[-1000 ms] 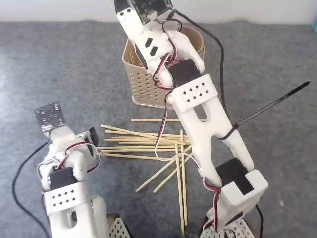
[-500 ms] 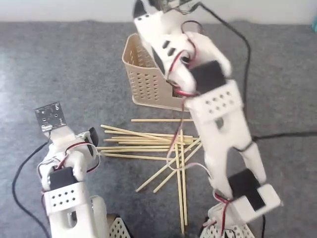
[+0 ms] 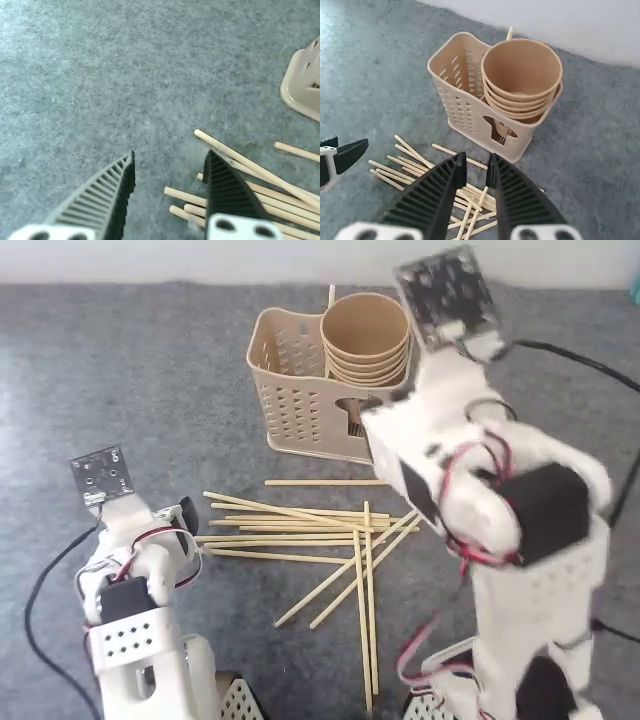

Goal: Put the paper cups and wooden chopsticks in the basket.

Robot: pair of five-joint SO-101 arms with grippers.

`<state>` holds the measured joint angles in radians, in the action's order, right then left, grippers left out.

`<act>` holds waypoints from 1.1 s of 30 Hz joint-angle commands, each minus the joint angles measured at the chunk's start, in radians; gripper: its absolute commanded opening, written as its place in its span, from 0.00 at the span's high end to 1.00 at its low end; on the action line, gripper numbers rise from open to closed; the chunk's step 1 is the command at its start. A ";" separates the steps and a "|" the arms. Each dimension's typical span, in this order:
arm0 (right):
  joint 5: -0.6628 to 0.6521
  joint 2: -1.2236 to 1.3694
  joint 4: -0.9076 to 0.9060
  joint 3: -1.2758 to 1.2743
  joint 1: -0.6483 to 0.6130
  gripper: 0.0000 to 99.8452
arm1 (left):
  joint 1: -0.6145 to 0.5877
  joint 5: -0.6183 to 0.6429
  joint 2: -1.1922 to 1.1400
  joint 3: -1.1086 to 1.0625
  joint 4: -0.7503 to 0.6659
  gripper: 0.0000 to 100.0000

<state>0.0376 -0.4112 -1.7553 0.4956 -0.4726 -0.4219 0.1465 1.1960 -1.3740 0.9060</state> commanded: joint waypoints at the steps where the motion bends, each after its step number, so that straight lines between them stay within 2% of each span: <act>1: 0.018 -0.137 -0.030 -0.210 0.002 0.91 | -0.005 0.000 0.018 0.008 -0.020 0.79; 3: 0.015 -0.199 -0.002 -0.354 0.002 0.91 | -0.006 0.000 0.018 0.008 -0.020 0.79; 7: -0.075 -0.277 0.021 -0.704 -0.002 0.91 | -0.041 0.000 0.018 0.010 -0.025 0.79; 11: -0.140 -0.332 0.203 -1.077 -0.051 0.91 | -0.043 0.000 0.020 0.010 -0.025 0.79; 15: -0.143 -0.367 0.423 -1.329 -0.061 0.91 | -0.043 0.000 0.020 0.010 -0.025 0.79; 19: -0.137 -0.366 0.582 -1.461 -0.096 0.91 | -0.041 0.000 0.020 0.010 -0.025 0.79; 22: -0.041 -0.364 0.690 -1.517 -0.096 0.91 | -0.041 0.000 0.020 0.010 -0.025 0.79; 26: -0.003 -0.363 0.743 -1.542 -0.096 0.91 | -0.037 0.000 0.020 0.010 -0.026 0.79; 29: 0.009 -0.363 0.757 -1.554 -0.096 0.83 | -0.008 0.000 0.018 0.008 -0.025 0.79; 33: 0.104 -0.363 0.820 -1.611 -0.139 0.76 | -0.003 0.000 0.018 0.007 -0.026 0.79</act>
<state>0.0898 -0.7411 -0.9897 -1.0971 -0.5692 -0.4327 0.1465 1.1960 -1.3740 0.9060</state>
